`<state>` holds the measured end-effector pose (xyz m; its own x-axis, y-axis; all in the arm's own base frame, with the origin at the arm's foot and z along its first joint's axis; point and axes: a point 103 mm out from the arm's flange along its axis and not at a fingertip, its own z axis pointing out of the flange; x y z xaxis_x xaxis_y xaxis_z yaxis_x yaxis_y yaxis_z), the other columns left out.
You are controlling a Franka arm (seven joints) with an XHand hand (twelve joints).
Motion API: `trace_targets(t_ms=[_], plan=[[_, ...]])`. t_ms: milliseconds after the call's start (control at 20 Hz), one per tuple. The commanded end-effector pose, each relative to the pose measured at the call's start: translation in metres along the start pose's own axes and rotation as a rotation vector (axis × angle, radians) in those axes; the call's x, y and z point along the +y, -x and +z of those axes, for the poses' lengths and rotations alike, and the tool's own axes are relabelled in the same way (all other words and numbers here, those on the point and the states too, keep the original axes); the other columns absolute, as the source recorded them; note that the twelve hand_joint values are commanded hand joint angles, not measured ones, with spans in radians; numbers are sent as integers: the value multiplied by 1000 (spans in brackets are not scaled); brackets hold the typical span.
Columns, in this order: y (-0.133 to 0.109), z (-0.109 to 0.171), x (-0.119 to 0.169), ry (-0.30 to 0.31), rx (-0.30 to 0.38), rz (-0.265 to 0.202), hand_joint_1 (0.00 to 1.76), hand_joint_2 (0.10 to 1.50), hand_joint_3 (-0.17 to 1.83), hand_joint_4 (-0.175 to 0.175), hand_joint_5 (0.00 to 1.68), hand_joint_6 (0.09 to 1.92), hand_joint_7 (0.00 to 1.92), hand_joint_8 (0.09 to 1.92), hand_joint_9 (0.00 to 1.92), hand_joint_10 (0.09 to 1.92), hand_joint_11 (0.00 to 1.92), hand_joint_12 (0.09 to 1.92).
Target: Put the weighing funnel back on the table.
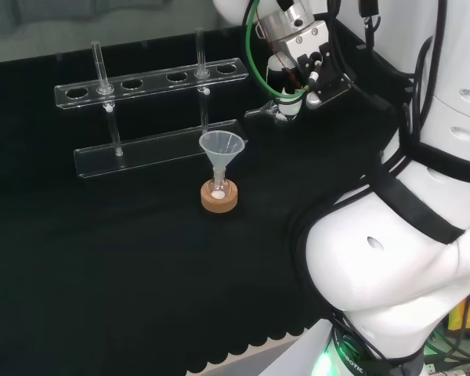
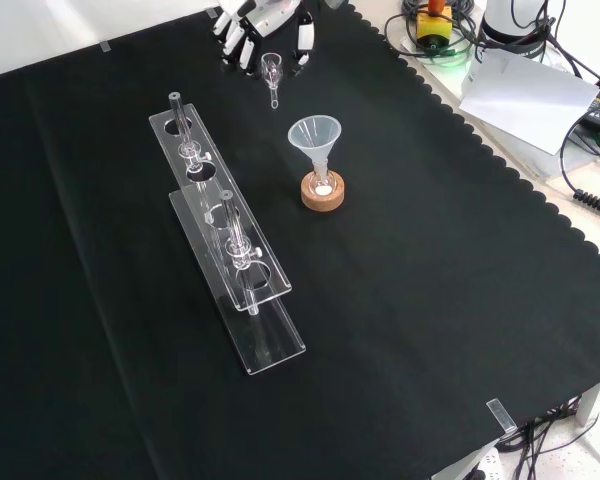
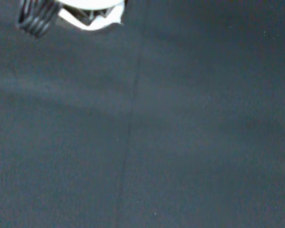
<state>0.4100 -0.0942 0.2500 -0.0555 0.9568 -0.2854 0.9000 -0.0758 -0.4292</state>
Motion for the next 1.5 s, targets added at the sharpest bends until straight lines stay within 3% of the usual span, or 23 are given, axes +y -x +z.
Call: trace_targets(t_ms=[50, 750, 1500], plan=[[11, 31, 24, -5, 50, 14, 1078, 685, 733, 175, 1120, 974, 413, 619, 719, 555, 346, 1321], [20, 79, 73, -38, 146, 19, 1078, 686, 733, 175, 1119, 975, 428, 628, 753, 562, 385, 1323], [22, 105, 114, -38, 162, -12, 1078, 686, 733, 175, 1119, 974, 436, 633, 763, 559, 401, 1319]])
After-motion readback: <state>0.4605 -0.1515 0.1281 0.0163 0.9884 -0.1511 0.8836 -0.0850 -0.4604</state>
